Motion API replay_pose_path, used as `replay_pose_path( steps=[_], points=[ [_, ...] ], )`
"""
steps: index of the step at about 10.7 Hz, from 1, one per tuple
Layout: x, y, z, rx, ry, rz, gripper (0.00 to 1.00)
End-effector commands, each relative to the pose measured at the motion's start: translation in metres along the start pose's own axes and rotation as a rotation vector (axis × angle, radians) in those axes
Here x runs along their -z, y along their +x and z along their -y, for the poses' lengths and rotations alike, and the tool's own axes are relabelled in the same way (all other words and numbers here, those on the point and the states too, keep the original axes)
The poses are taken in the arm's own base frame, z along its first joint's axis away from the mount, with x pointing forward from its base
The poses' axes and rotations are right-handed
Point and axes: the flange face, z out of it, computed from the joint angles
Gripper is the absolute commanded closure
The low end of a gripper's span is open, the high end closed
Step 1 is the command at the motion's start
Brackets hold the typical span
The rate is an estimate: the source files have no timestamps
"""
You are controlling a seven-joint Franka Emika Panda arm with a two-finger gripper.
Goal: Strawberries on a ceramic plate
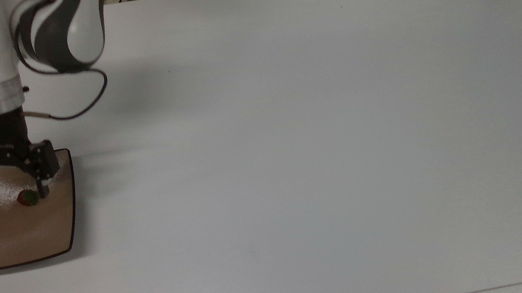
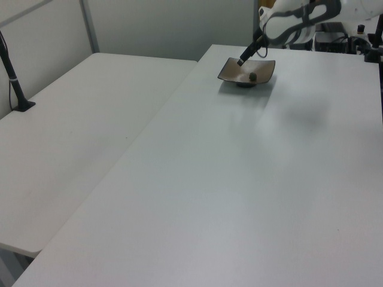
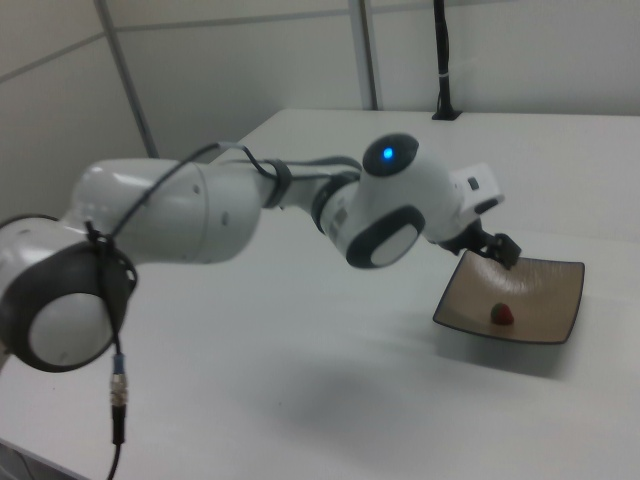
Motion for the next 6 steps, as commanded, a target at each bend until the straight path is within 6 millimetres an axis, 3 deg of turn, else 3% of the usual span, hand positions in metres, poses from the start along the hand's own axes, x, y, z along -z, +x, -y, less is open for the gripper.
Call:
replay_pose_path(
  steps=[1, 4, 6],
  points=[
    [0.093, 0.002, 0.011, -0.008, 0.138, 0.185, 0.00],
    [0.182, 0.000, 0.024, 0.048, 0.241, 0.379, 0.00],
    [0.248, -0.003, 0.044, 0.101, 0.288, 0.457, 0.00]
  ],
)
